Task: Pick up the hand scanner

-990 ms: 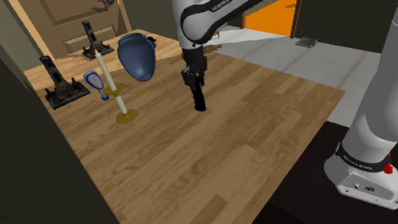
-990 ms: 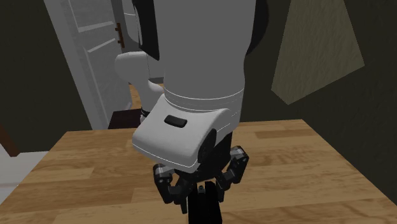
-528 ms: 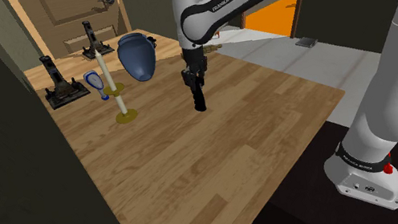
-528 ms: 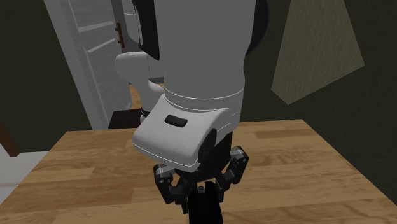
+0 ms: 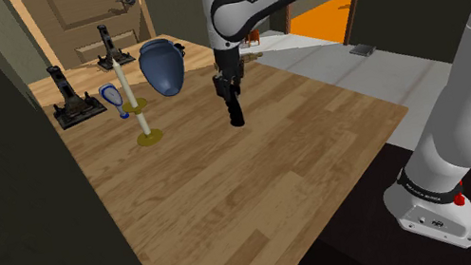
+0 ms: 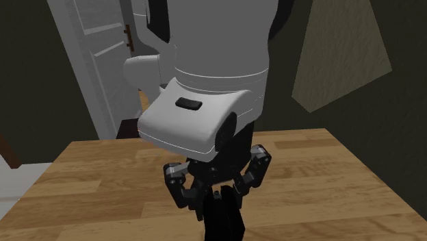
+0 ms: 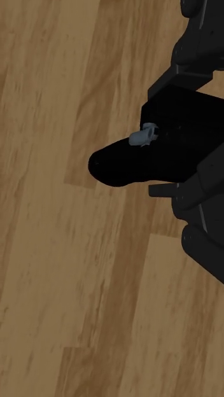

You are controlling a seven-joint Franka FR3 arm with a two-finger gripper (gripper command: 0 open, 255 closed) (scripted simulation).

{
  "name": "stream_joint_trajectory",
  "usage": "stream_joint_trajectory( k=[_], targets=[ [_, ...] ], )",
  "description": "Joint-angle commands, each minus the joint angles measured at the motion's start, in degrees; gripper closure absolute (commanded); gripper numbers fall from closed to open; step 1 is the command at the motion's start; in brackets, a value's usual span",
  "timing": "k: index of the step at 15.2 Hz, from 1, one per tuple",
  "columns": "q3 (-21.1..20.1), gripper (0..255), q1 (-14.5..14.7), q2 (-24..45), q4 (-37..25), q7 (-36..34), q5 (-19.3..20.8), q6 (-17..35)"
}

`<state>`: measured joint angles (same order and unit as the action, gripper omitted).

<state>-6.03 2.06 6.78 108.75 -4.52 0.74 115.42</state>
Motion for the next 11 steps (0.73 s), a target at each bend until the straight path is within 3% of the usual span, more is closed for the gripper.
stream_joint_trajectory(
  k=[1,11],
  targets=[
    [0.0,255,-0.1,-0.6,-0.8,0.2,-0.1,-1.4],
    [0.0,255,-0.1,-1.8,-5.6,0.3,-0.2,-7.4]
  ],
)
